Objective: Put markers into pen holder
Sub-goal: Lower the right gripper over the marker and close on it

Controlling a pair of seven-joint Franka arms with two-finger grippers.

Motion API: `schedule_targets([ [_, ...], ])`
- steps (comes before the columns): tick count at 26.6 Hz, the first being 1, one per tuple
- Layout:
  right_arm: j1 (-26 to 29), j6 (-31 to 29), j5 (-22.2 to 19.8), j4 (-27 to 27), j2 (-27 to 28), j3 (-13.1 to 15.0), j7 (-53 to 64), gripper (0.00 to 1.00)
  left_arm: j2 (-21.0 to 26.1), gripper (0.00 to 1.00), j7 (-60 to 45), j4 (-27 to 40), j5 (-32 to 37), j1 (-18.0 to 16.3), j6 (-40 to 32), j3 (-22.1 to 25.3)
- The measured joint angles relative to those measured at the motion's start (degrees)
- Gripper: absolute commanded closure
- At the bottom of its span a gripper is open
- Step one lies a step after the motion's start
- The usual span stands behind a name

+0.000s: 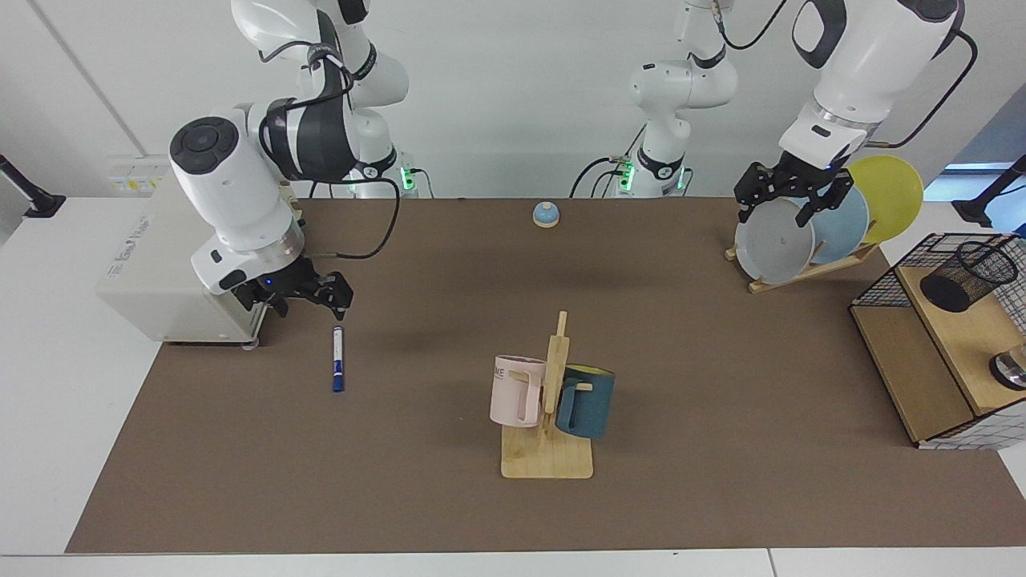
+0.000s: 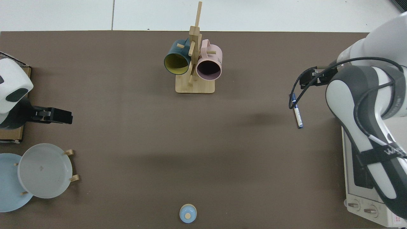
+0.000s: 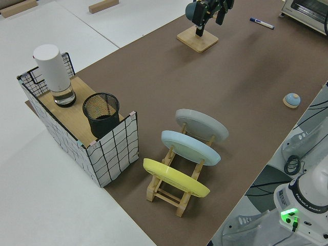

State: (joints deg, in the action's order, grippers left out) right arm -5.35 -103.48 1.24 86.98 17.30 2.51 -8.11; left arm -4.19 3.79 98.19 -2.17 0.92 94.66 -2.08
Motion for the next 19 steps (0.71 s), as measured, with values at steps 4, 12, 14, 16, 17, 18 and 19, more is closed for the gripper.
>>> schedule_targets([
  [4,0.0,-2.7,2.4,-0.2,2.6,0.1,0.0,0.0,0.0,0.0,0.0,0.0,0.0,0.0,0.0,0.0],
  [12,0.0,-6.8,2.3,-0.2,8.1,0.2,0.1,0.0,0.0,0.0,0.0,0.0,0.0,0.1,0.0,-0.1],
  [14,0.1,-8.0,1.6,-0.1,9.0,0.2,0.5,0.0,0.0,0.0,0.0,0.0,0.0,0.1,0.1,-0.1],
  [16,0.2,-9.3,1.4,0.4,9.6,0.3,0.8,0.0,0.0,0.0,0.0,0.0,0.0,0.1,0.1,-0.1],
  [17,0.2,-10.1,1.3,1.0,9.9,0.3,1.0,0.0,0.0,0.0,0.0,0.0,0.0,0.1,0.1,-0.1],
  [18,0.2,-11.2,1.2,1.8,10.1,0.3,1.2,0.0,0.0,0.0,0.0,0.0,0.0,0.1,0.1,-0.1],
  [19,0.2,-12.3,1.1,2.7,10.3,0.3,1.4,0.0,0.0,0.0,0.0,0.1,0.0,0.1,0.1,-0.1],
])
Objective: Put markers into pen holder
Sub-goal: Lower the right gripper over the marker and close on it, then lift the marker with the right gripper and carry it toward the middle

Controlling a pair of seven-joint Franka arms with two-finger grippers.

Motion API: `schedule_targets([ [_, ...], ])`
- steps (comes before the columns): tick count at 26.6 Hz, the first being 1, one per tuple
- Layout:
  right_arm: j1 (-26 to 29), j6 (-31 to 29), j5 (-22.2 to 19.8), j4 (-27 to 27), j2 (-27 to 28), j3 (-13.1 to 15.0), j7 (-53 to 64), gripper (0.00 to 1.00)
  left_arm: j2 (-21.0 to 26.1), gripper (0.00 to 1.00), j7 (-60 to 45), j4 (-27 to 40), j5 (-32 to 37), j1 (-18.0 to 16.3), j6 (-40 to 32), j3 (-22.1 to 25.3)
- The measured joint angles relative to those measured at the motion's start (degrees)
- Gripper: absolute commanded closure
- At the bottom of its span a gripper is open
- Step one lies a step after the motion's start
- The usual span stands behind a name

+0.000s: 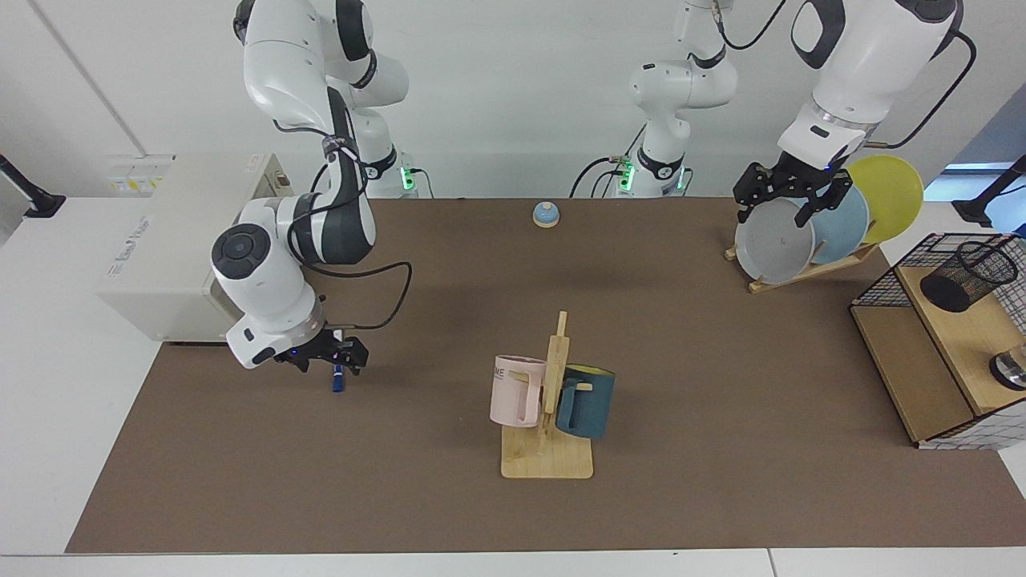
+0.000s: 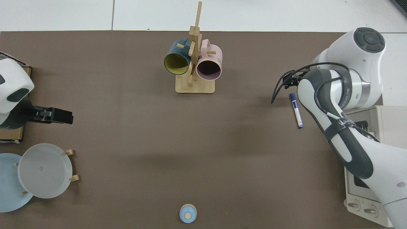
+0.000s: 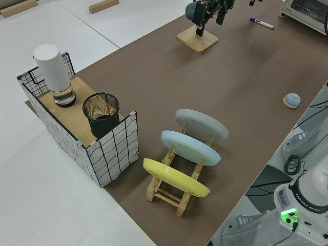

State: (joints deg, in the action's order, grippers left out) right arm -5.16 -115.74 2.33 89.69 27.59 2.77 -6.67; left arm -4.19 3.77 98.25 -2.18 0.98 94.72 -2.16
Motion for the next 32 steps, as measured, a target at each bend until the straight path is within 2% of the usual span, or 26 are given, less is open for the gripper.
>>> schedule_targets([
  [15,0.9,-11.9,-0.4,10.5,0.5,0.2,5.0,0.0,0.0,0.0,0.0,0.0,0.0,0.0,0.4,-0.1],
  [16,1.1,-13.2,-0.4,11.2,0.5,0.3,5.2,0.05,0.0,0.0,0.0,0.0,0.0,0.0,0.5,-0.1],
  [17,1.3,-14.3,-0.4,11.8,0.5,0.3,5.4,0.14,0.0,0.0,0.0,0.0,0.0,0.0,0.5,-0.1],
  [19,1.7,-15.6,-0.4,12.7,0.4,0.3,5.6,0.39,0.0,0.0,0.0,0.0,0.0,0.0,0.5,-0.1],
  [20,1.8,-15.9,-0.4,13.0,0.4,0.3,5.7,0.49,0.0,0.0,0.0,0.0,0.0,0.0,0.5,-0.1],
  [24,1.8,-16.1,-0.4,13.4,0.1,0.3,5.7,0.73,0.0,0.0,0.0,0.0,0.0,0.0,0.5,-0.1],
  [27,1.8,-16.1,-0.4,13.4,-0.3,0.2,5.7,0.85,0.0,0.0,0.0,0.0,0.0,0.1,0.5,-0.1],
  [32,1.6,-15.9,-0.4,13.5,-0.6,0.0,5.7,0.96,0.0,0.0,0.0,0.0,0.0,0.1,0.5,-0.2],
])
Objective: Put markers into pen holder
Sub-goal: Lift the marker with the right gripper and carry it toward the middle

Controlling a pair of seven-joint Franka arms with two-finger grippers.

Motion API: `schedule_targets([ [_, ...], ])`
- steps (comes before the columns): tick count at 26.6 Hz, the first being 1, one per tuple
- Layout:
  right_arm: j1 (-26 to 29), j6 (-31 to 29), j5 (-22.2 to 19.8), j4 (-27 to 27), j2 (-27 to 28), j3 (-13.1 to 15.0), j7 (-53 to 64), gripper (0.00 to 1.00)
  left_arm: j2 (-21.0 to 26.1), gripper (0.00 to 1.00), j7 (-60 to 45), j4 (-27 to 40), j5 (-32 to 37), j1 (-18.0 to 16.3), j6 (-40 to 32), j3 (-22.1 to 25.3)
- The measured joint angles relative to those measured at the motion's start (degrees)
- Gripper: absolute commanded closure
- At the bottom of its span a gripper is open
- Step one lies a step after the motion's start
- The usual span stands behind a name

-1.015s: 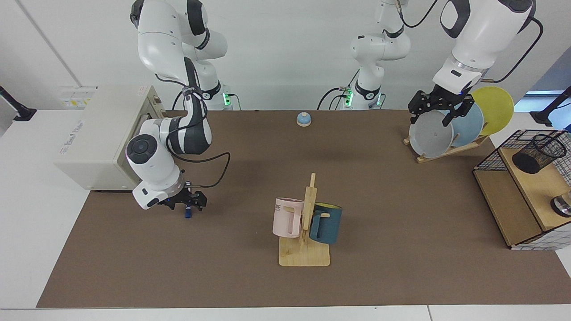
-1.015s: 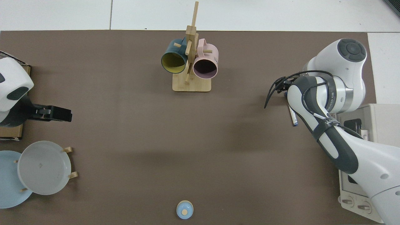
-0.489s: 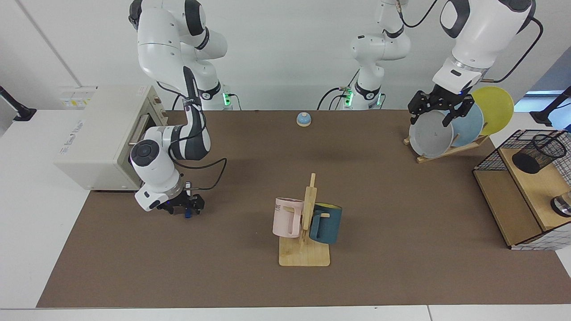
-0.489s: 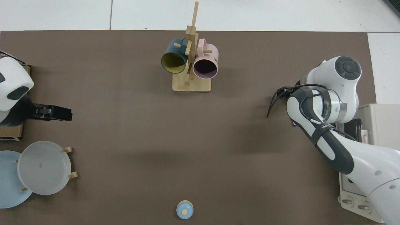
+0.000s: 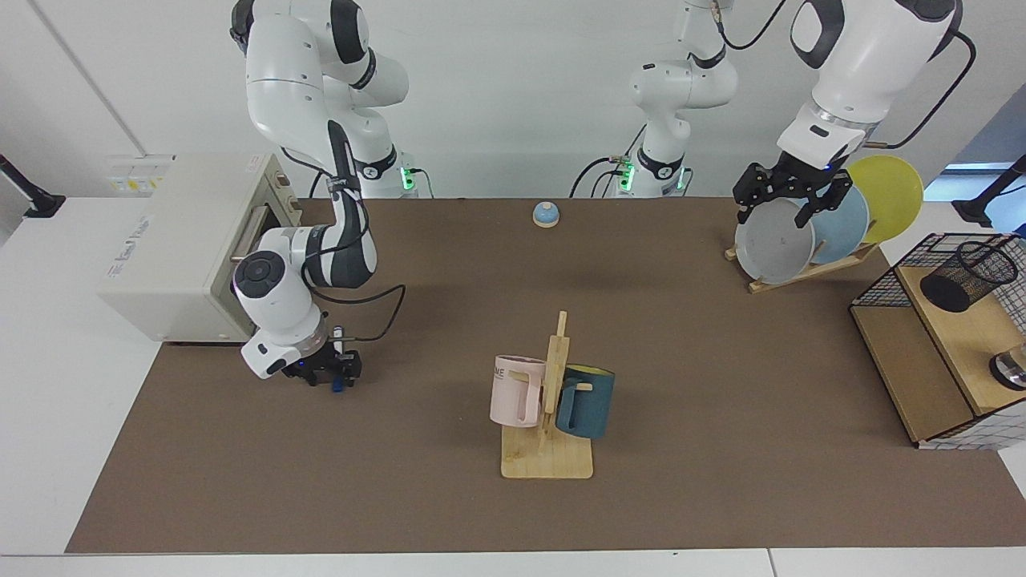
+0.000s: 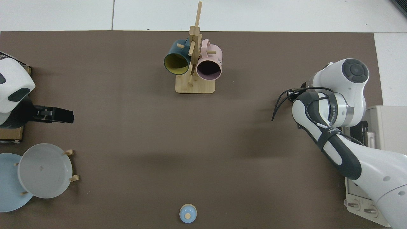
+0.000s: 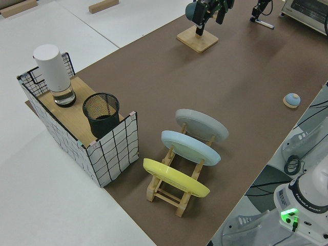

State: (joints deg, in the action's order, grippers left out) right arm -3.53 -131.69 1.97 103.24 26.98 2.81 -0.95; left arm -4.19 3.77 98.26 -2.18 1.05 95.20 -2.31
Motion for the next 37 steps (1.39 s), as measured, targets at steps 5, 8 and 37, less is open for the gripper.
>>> schedule_targets([
  [5,0.0,0.0,0.0,0.1,-0.1,0.0,0.0,1.0,0.0,0.0,0.0,0.0,0.0,0.0,0.0,0.0],
  [8,0.0,0.0,0.1,0.1,-0.1,0.0,0.0,1.0,0.0,0.0,0.0,0.0,0.0,0.0,0.1,0.0],
  [37,-7.5,20.6,2.0,-4.0,-14.0,-0.3,-25.4,1.0,0.1,0.0,-1.1,0.0,0.0,0.0,2.2,-0.7],
])
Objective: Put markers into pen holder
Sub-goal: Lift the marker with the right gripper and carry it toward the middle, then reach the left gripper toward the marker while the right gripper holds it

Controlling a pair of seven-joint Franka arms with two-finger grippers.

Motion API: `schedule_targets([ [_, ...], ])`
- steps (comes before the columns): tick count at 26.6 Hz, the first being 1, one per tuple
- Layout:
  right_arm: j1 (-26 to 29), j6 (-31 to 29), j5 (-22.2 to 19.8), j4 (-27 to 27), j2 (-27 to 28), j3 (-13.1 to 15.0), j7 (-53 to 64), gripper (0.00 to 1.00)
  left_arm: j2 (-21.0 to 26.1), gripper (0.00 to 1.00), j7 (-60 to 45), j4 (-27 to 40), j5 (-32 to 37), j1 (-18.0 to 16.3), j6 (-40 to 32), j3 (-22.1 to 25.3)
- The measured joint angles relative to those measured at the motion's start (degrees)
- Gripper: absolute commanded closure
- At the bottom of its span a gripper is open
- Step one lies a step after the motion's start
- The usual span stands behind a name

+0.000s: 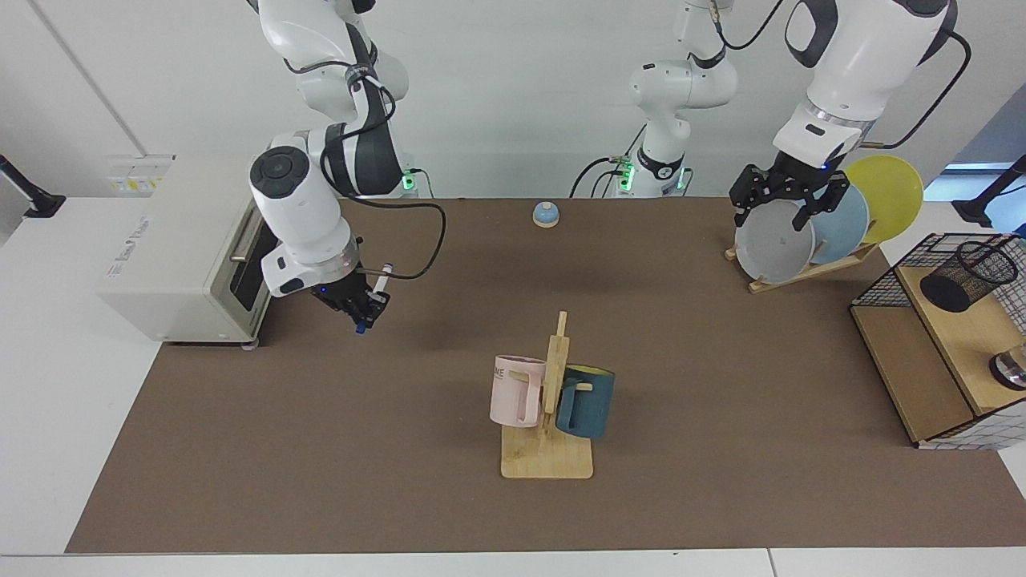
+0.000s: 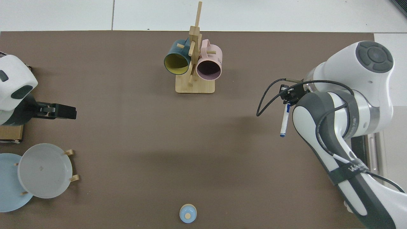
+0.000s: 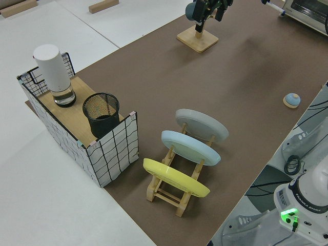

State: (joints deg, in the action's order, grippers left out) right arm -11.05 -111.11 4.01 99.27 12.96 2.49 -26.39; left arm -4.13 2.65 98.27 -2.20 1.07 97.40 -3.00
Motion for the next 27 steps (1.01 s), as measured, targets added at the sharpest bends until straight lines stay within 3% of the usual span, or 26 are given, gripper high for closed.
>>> schedule_targets([
  [8,-6.0,3.7,1.4,-3.2,-1.4,-0.2,-16.3,1.0,0.5,0.0,0.1,0.0,-0.1,0.2,1.1,-0.5],
  [17,-13.5,5.5,1.4,-4.2,-2.6,-0.4,-32.9,1.0,0.5,0.0,1.5,0.0,-0.7,2.9,1.9,-5.2],
  [25,-15.2,11.0,1.5,-7.0,-3.2,-0.1,-36.3,1.0,0.4,0.0,8.6,0.4,-3.5,5.1,1.6,-6.9],
  [27,-14.8,11.5,3.1,-7.3,-4.0,0.2,-35.7,1.0,0.3,0.0,10.4,0.6,-3.7,6.4,1.2,-7.4],
])
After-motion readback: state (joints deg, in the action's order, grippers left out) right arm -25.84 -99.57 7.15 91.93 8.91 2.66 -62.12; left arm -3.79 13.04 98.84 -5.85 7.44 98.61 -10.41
